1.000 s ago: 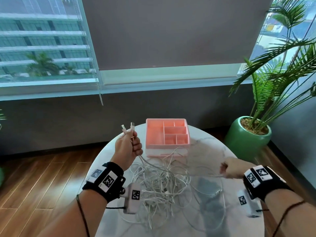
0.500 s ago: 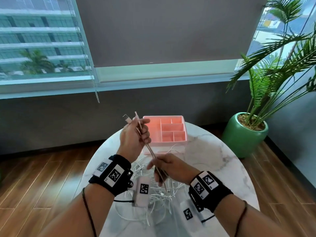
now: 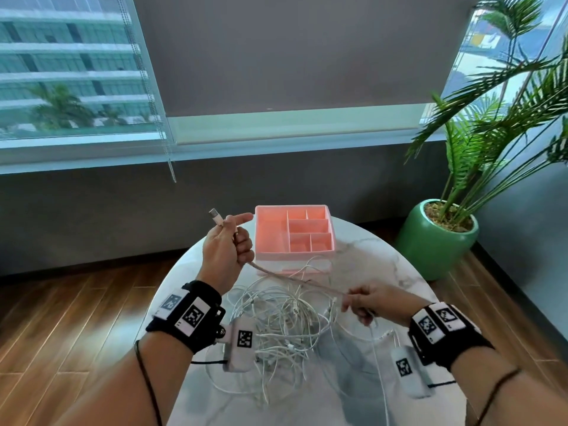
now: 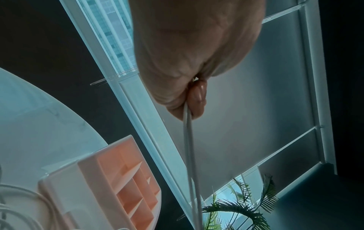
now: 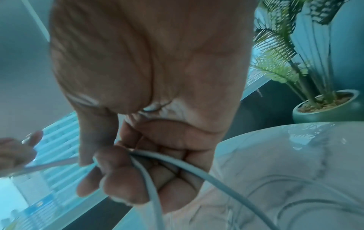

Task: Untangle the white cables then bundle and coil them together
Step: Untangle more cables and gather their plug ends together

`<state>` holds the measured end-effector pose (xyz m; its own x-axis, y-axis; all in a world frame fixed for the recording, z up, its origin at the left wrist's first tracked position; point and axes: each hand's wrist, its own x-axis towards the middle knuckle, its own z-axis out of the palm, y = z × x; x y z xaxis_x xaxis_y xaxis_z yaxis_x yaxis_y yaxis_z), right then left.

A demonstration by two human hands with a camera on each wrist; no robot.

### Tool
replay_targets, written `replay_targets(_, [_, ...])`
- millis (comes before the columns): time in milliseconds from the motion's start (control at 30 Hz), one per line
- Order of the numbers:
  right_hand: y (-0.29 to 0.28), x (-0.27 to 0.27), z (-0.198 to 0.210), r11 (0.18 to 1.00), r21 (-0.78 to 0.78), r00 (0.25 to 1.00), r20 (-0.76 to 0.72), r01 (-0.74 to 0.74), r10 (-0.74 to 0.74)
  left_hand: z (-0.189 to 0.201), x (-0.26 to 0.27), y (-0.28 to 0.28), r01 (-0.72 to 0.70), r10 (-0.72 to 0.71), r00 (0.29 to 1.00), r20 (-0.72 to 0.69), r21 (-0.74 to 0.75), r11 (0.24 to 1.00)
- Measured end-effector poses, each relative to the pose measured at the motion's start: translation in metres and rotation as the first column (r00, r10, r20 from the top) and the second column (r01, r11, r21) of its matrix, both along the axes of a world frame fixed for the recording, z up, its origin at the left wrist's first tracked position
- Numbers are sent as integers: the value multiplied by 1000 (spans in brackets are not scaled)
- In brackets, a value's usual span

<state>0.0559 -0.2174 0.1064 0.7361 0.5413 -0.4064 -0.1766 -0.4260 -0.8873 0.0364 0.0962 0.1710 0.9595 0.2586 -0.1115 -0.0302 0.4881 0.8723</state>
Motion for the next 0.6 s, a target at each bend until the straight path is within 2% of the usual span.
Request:
replay_targets(133, [-17, 15, 29, 974, 142, 974, 118, 176, -193, 0, -3, -5, 82, -81, 997, 10, -37, 996])
replay_targets(267, [-23, 19, 44, 967, 192, 962, 179, 170, -204, 5, -2, -10, 159, -159, 987, 8, -50, 986])
replay_targets(400, [-24, 16, 31, 966, 190, 963, 168, 176, -209, 2, -2, -9, 207, -207, 978, -32, -17, 978])
replay_targets(500, [-28, 13, 18, 980, 129, 978, 127, 149, -165, 1, -3, -8, 158, -158, 987, -15, 41, 987])
replay_targets(600, [-40, 9, -1, 994, -95, 996, 74, 56, -49, 1, -5, -6, 110, -111, 994, 5, 107, 988])
